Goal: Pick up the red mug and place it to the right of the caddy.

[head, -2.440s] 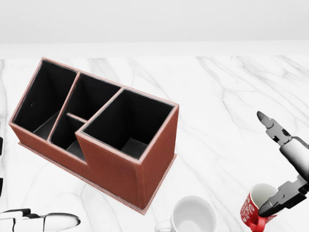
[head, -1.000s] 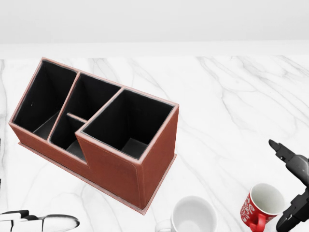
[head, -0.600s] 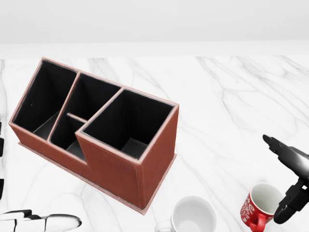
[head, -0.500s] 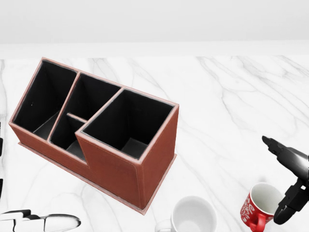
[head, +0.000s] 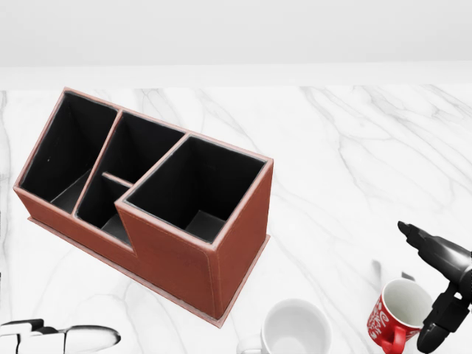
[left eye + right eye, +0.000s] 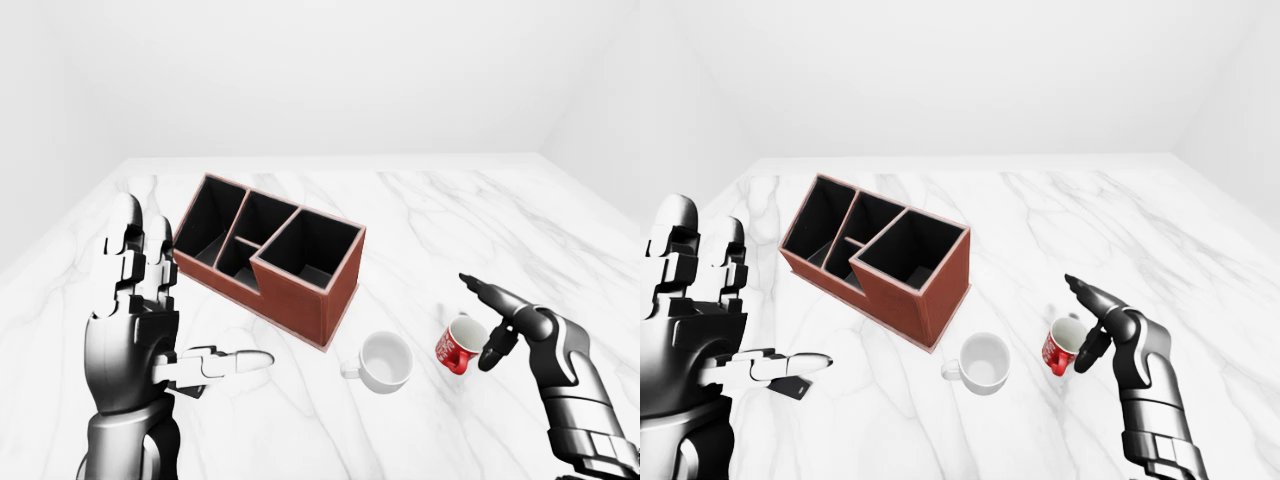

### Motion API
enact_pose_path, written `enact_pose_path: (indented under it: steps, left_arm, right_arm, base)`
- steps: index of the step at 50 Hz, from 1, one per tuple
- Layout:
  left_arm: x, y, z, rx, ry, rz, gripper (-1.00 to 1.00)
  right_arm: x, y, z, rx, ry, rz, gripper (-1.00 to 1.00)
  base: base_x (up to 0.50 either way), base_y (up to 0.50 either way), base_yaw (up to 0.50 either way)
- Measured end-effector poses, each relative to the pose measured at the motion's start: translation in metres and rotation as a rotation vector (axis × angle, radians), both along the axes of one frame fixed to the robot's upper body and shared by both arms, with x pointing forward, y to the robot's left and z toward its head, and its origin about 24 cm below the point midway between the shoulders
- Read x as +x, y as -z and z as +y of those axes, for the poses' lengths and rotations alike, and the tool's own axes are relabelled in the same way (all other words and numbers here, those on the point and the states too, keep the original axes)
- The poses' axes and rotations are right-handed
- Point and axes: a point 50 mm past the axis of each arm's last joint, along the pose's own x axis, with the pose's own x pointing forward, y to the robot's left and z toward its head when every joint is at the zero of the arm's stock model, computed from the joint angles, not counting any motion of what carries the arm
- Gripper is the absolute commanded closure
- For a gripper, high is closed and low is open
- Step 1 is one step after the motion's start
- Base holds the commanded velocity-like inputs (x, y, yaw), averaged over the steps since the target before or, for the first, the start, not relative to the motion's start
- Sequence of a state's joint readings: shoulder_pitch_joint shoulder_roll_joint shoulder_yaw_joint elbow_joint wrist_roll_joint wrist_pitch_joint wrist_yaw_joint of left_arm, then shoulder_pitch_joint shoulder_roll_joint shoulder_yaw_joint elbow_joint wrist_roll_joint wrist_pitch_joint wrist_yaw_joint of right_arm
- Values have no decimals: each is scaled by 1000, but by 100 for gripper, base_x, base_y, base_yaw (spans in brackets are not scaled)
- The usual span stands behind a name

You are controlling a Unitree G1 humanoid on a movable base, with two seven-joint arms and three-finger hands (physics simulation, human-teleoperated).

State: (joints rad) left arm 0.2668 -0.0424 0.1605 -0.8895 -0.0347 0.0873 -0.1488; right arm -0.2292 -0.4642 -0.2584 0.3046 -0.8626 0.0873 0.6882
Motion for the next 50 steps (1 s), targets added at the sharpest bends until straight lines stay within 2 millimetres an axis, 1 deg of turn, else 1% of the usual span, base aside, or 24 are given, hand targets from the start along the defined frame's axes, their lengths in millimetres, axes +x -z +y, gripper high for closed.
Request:
enact_pose_path:
  steps: [17,36,50]
  left_arm:
    - [-1,-1,1,0,0,-4,-100]
    - [-2,-2,1,-1,1,-11,-100]
    - [-2,-3,0,-1,2,-14,-100]
  right_arm:
    - [0,11,0,-8,10,32,-100]
    - [0,13,-1,-15,12,44,-100]
    - [3,19,-2,-12,24,57,-100]
  base:
    - [0,0,0]
    - [0,0,0]
    - [0,0,0]
